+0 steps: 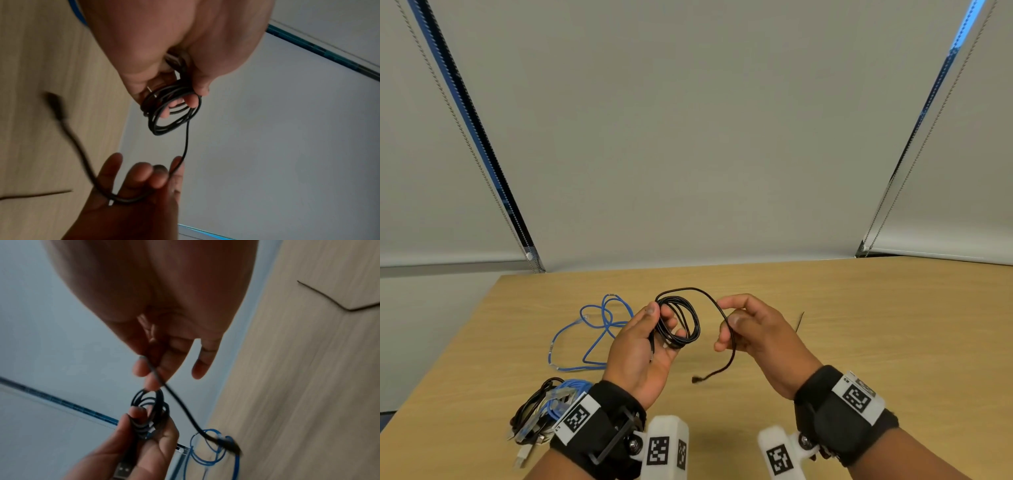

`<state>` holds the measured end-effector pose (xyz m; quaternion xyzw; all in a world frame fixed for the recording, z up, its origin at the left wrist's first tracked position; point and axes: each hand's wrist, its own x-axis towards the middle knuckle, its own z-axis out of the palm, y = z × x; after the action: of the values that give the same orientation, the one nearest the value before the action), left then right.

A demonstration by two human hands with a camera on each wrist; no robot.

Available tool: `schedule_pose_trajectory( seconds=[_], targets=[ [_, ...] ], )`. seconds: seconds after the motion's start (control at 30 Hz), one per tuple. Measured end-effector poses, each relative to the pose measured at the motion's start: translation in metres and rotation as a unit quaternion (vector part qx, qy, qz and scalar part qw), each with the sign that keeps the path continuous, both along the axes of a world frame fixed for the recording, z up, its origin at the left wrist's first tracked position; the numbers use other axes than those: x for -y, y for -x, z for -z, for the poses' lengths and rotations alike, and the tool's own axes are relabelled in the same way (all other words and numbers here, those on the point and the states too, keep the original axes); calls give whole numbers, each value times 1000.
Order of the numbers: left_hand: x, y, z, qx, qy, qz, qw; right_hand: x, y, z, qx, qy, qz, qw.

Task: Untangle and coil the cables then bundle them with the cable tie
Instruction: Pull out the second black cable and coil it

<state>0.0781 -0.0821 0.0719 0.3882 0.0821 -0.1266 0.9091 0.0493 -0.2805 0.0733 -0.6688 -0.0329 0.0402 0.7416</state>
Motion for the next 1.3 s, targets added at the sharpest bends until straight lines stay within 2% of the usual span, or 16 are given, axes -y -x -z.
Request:
schedule_pose_trajectory(
  seconds=[0.1, 0.17, 0.27, 0.37, 0.53, 0.63, 0.77, 0.87, 0.97, 1.03, 1.13, 1.2, 1.23, 1.3],
  targets=[
    [1, 2, 4, 4, -23, 20, 1000, -4, -6, 5, 5, 130, 43, 991],
    [4, 4, 6, 6, 2, 41, 999, -7, -7, 10, 0, 207, 65, 976],
    [8, 8, 10, 14, 29, 68, 997, -12, -2, 17, -4, 263, 15, 965],
    [8, 11, 11, 27, 21, 84, 996, -14, 3, 18, -1, 278, -32, 960],
    [5, 9, 15, 28, -7, 63, 998, -10, 4, 13, 12, 299, -10, 954],
    [7, 11, 17, 27, 1, 91, 996, -12, 4, 13, 30, 335, -19, 942],
    [9, 15, 16, 29, 9, 129, 991, -15, 2, 19, 40, 388, 10, 921],
    [10, 16, 17, 33, -6, 132, 991, -21, 5, 20, 48, 358, 8, 932],
    [10, 15, 15, 44, -29, 112, 992, -22, 8, 17, 40, 281, -20, 959],
    [8, 14, 14, 45, -47, 87, 994, -19, 9, 15, 13, 274, -21, 961],
    [9, 11, 15, 24, -66, 35, 997, -16, 11, 13, 24, 295, 39, 954],
    [9, 11, 17, 21, -85, 14, 996, -17, 13, 8, 88, 302, 106, 943],
    [10, 12, 17, 23, -95, 8, 995, -18, 14, 4, 118, 313, 115, 936],
    [12, 15, 16, 33, -101, 5, 994, -24, 14, -2, 131, 367, 73, 918]
  ],
)
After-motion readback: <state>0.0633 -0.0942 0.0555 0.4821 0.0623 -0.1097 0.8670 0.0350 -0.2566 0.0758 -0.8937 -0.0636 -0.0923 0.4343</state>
